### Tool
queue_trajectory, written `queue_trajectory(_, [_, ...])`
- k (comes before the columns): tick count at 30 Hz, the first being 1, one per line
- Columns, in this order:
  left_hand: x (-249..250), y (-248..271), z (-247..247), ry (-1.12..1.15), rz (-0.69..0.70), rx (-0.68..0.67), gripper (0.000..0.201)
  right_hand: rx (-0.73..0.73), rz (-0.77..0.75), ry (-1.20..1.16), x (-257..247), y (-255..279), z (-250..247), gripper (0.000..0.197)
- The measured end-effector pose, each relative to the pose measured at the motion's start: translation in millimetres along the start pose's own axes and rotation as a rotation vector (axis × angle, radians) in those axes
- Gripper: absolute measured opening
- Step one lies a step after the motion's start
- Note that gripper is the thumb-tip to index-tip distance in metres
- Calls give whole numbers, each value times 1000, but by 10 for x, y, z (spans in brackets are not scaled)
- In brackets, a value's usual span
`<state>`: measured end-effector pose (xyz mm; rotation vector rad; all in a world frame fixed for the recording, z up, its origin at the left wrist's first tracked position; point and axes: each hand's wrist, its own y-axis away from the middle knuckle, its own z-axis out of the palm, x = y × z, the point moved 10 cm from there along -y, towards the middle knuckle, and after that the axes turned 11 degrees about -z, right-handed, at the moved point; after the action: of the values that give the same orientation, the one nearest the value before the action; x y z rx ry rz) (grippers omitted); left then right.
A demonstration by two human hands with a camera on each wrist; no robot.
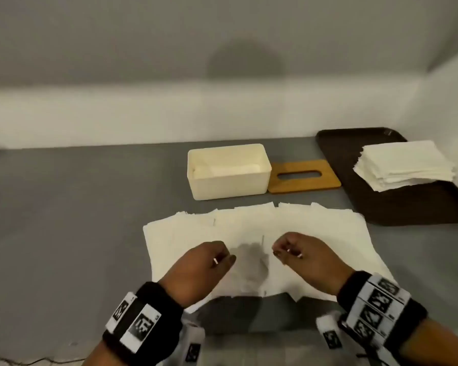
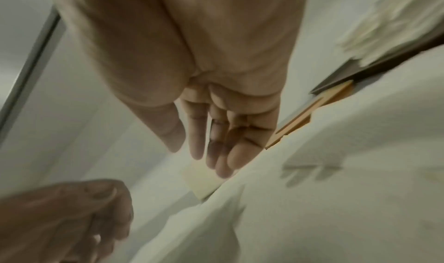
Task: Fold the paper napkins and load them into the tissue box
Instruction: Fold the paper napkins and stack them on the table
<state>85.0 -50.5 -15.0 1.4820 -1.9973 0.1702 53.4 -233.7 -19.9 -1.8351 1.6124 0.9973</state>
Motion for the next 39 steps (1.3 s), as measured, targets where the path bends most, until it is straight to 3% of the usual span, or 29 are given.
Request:
queue_trajectory(1, [-52, -47, 0, 9, -22, 21, 26, 13, -24, 79, 7, -135, 21, 1])
queue_trajectory(3, [-145, -99, -58, 22, -45, 75, 24, -4, -29, 187, -46, -363, 66, 15])
queue_trajectory(9, [-527, -124, -132, 63, -152, 185, 21, -235, -45, 501, -146, -896, 628, 53])
queue_trajectory(16, [-741, -63, -190, 80, -212, 183, 19, -300, -5, 748, -231, -1214, 864, 66])
queue_trajectory(19, [-823, -42, -172, 112, -225, 161, 19, -267, 41, 657, -212, -1253, 835, 57])
queue_trajectory(23, [-970, -12, -178, 177, -255, 138, 21, -198, -2, 522, -260, -1203, 765, 30])
queue_trajectory(27, [-1022, -19, -112, 319, -315, 37, 30, 5, -48, 191, -301, -944, 542, 7])
queue_trajectory(33, [-737, -168, 103, 913, -406, -63, 43, 186, 17, -332, -222, -584, 576, 8])
queue_trajectory(36, [-494, -261, 84, 1108, -329, -19, 21, 206, 25, -287, -165, -509, 562, 14])
queue_trajectory(39, [-400, -324, 36, 1123, -281, 13, 20, 214, 20, -190, -112, -429, 394, 12])
